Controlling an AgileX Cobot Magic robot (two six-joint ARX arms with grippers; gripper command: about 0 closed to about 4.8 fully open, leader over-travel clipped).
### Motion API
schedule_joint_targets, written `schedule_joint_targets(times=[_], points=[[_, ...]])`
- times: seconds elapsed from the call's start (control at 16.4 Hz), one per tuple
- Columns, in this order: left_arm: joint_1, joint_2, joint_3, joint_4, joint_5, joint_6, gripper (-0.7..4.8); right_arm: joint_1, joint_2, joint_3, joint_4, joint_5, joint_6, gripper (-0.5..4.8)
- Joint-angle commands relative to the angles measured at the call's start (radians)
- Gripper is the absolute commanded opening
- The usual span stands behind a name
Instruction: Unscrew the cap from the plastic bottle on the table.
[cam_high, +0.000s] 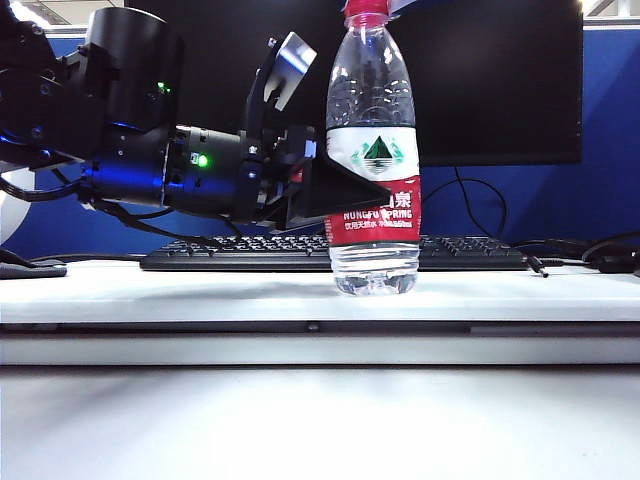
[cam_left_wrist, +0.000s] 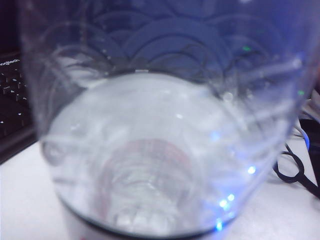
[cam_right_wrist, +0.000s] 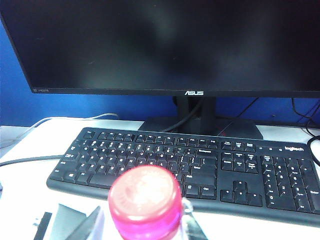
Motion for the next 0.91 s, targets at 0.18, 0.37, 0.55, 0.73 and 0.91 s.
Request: schedule_joint_targets(times=[0.18,0.37,0.55,0.73,0.91], points=[[-0.001,0.009,-0.006,-0.068,-0.012,0.009,-0.05,-0.033,-0.001,0.004,0.033,-0.038,0.005,1.98],[-0.001,0.009,-0.005,-0.067,-0.012,0.009,-0.05,-0.048,0.001,0.005,0.033,-0.064,0.006,1.97],[-0.001,0.009,-0.005,-0.067,-0.012,0.009,-0.05,-0.048,0.009,0.004,0.034,-0.064,0.012,1.34],[-0.001,0.009,-0.006,-0.067,-0.012,0.012,-0.05,-0.048,0.01,0.005,0.033,-0.063,0.011,1.34],[-0.001,0.009,-0.006,-0.068,-0.012,0.012,-0.05,-0.048,0.008,0.005,0.029,-0.114,-0.019,1.33]])
